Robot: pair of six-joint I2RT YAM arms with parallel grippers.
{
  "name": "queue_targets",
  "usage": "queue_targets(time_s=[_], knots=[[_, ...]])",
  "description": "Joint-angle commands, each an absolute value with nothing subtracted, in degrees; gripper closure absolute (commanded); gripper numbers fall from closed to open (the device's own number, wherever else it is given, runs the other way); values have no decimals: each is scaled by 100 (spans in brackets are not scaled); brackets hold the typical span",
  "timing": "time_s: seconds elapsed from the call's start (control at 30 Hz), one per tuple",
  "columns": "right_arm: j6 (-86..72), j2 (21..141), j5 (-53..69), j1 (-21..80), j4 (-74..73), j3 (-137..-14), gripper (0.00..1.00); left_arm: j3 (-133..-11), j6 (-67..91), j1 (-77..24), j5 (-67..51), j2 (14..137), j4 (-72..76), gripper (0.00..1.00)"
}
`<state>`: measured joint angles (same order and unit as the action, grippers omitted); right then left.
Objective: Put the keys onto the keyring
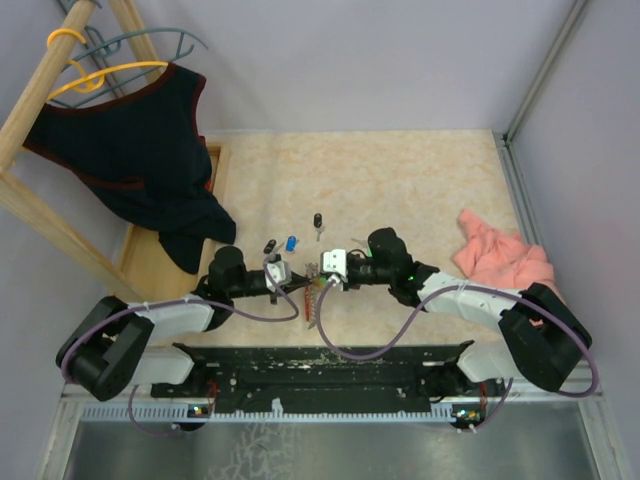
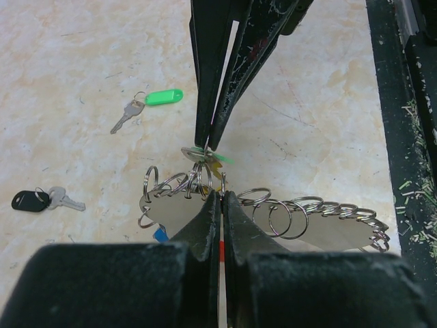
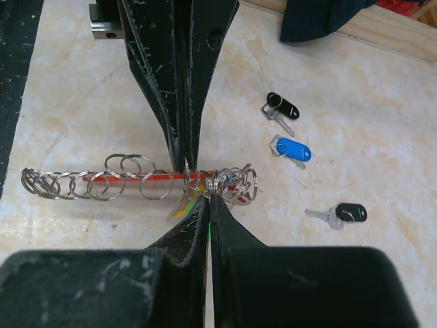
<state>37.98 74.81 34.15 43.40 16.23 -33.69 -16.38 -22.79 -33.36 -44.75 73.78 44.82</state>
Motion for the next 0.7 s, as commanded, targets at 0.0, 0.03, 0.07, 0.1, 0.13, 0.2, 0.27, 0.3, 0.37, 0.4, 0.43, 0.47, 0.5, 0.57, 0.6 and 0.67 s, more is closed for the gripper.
queue_targets(time_s=[0.0,0.03,0.07,0.1,0.13,0.2,0.27,0.3,0.37,0.4,0.43,0.47,0.5,0.57,0.6,0.67], knots=[[3904,7536,3638,4413,2099,-3401,100,-1844,-2447,-3366,-4640,7427,4548,99],[3928,7546,3646,4419,2085,-3402,100,-1850,-2470,-3374,-4619,7428,4528,99],[3953,7551,3641,4428,2091,-3394,100,-1854,-2499,-3387,-4587,7421,4508,99],[3967,7554,3639,4430,2099,-3385,100,-1854,-2534,-3398,-4567,7417,4482,99],[3979,7550,3639,4446,2093,-3377,100,-1854,-2559,-3413,-4536,7409,4473,99],[4055,7550,3585,4460,2088,-3342,100,-1863,-2613,-3446,-4456,7399,4464,99],[4144,7543,3415,4464,2096,-3279,100,-1859,-2697,-3507,-4298,7340,4431,99],[4193,7537,3381,4463,2086,-3255,100,-1859,-2730,-3527,-4250,7316,4421,99],[4331,7508,3306,4464,2117,-3179,100,-1850,-2791,-3568,-4142,7281,4421,99],[4372,7492,3264,4465,2166,-3136,100,-1854,-2819,-3583,-4102,7285,4421,99],[4410,7478,3223,4459,2209,-3094,100,-1854,-2853,-3609,-4043,7274,4414,99],[4438,7467,3186,4469,2253,-3048,100,-1852,-2882,-3632,-3987,7270,4392,99],[4467,7468,3174,4468,2284,-3010,100,-1850,-2916,-3649,-3960,7275,4374,99],[4454,7469,3213,4462,2386,-2966,100,-1859,-2939,-3668,-3954,7306,4359,99],[4436,7477,3247,4464,2432,-2947,100,-1875,-2948,-3680,-3959,7335,4352,99],[4409,7474,3327,4466,2496,-2946,100,-1909,-2947,-3704,-3955,7373,4322,99]])
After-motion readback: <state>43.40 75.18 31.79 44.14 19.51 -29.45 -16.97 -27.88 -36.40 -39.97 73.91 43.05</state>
